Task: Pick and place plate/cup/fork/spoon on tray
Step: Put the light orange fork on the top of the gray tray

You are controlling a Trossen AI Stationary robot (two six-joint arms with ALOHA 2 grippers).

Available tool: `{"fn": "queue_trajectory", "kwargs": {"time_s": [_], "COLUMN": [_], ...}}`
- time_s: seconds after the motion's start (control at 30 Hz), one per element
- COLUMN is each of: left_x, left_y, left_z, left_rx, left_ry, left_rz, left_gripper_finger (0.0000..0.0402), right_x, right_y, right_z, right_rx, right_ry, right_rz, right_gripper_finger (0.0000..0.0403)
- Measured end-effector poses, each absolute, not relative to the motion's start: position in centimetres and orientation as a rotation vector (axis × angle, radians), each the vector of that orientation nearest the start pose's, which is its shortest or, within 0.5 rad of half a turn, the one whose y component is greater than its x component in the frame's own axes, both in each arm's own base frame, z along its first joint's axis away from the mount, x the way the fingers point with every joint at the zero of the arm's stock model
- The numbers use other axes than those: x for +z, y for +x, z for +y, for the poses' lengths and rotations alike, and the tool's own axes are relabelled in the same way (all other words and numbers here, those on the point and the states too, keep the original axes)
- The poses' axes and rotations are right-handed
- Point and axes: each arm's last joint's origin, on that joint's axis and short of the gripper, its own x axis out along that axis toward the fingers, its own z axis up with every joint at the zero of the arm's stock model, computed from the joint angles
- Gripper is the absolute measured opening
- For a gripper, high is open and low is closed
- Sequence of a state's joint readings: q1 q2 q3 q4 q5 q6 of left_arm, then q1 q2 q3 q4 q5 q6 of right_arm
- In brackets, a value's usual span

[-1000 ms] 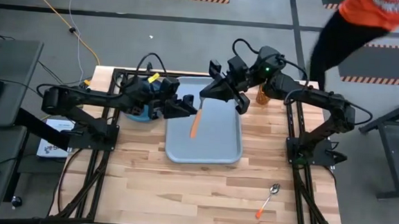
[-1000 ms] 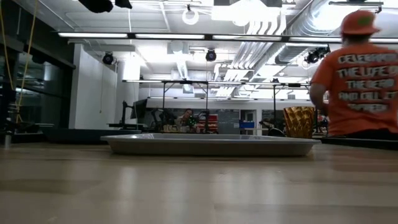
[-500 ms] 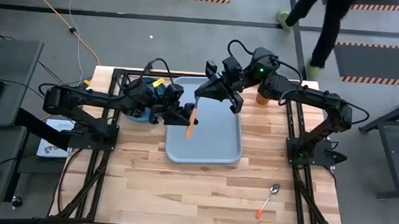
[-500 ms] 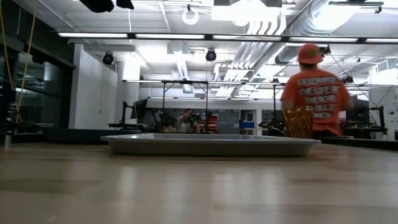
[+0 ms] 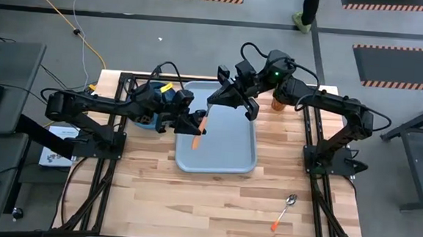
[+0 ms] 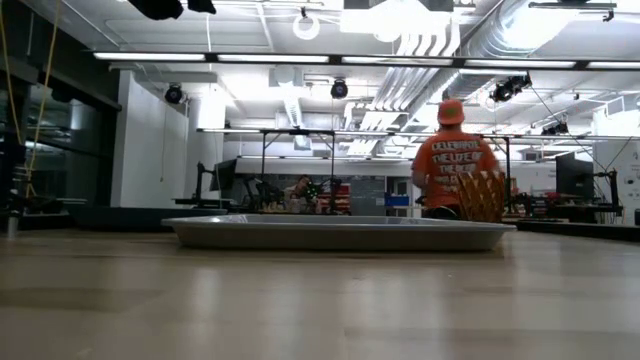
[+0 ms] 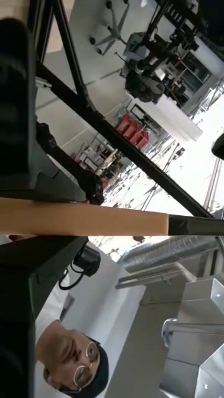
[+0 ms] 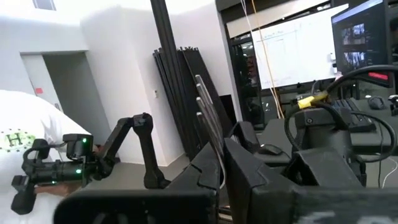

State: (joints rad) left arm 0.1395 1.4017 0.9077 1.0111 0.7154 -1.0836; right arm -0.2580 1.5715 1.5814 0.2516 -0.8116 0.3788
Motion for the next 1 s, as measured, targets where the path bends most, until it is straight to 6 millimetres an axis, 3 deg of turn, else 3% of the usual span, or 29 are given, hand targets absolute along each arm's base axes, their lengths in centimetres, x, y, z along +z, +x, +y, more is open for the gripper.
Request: {"fn": "queue_trajectory", "kwargs": {"time_s": [0.23,0.57,0.73,0.9,1.0], "left_x": [34.8,35.8,36.4,36.6,36.8], "left_y": [29.3,28.0,27.1,25.6,24.2], "left_z": [3.4,5.0,6.3,8.2,9.3], "left_rx": [-0.722,-0.693,-0.646,-0.489,-0.304], "left_ry": [-0.819,-0.782,-0.759,-0.728,-0.689], "left_rz": [-0.129,-0.163,-0.195,-0.173,-0.179], "left_gripper_finger": [0.006,0.006,0.006,0.006,0.006], "right_x": [45.4,46.2,46.1,45.2,44.7], "right_y": [33.9,31.7,30.7,30.3,30.3], "right_z": [-8.1,-10.1,-10.9,-11.2,-11.2], "right_rx": [0.55,0.422,0.373,0.318,0.272], "right_ry": [0.33,0.343,0.342,0.346,0.336], "right_rz": [-0.1,-0.075,-0.037,0.052,0.093], "right_gripper_finger": [0.0011,0.0132,0.0169,0.0178,0.0178]}}
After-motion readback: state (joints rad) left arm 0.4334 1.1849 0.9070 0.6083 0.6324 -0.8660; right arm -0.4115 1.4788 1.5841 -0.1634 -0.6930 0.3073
